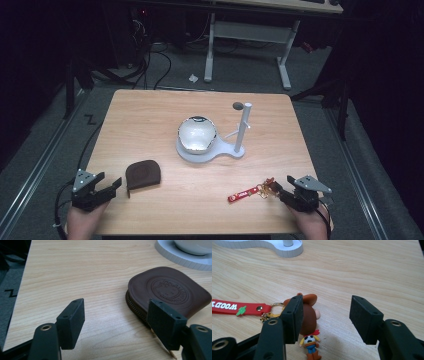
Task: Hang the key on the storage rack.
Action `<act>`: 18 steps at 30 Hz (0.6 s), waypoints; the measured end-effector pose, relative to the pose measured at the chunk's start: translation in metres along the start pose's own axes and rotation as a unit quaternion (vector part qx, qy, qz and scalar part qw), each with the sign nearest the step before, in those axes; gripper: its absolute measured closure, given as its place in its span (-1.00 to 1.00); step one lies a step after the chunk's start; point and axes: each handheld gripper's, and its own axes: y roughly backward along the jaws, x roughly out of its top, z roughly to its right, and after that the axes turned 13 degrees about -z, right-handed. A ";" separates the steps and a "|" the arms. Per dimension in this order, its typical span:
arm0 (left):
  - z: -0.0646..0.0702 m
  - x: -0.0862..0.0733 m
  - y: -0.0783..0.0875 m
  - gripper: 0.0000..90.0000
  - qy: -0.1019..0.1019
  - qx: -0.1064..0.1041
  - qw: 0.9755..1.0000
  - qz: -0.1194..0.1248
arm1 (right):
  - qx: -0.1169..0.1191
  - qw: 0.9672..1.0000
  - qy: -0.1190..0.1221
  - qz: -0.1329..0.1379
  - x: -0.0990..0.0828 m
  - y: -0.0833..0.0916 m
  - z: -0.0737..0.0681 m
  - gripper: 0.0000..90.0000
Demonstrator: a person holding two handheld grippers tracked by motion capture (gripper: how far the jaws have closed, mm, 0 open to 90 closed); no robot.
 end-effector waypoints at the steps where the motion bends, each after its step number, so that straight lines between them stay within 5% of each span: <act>1: 0.001 0.000 0.000 -0.29 0.000 -0.003 1.000 0.001 | -0.002 1.000 -0.001 0.000 0.000 0.001 -0.001 0.00; 7: 0.012 -0.001 0.000 -0.31 -0.031 -0.006 0.999 -0.007 | -0.007 1.000 -0.006 0.005 -0.004 0.006 0.001 0.02; 18: 0.008 -0.004 0.004 -0.28 -0.021 -0.009 1.000 0.004 | -0.011 1.000 -0.019 -0.003 -0.004 0.005 0.006 0.03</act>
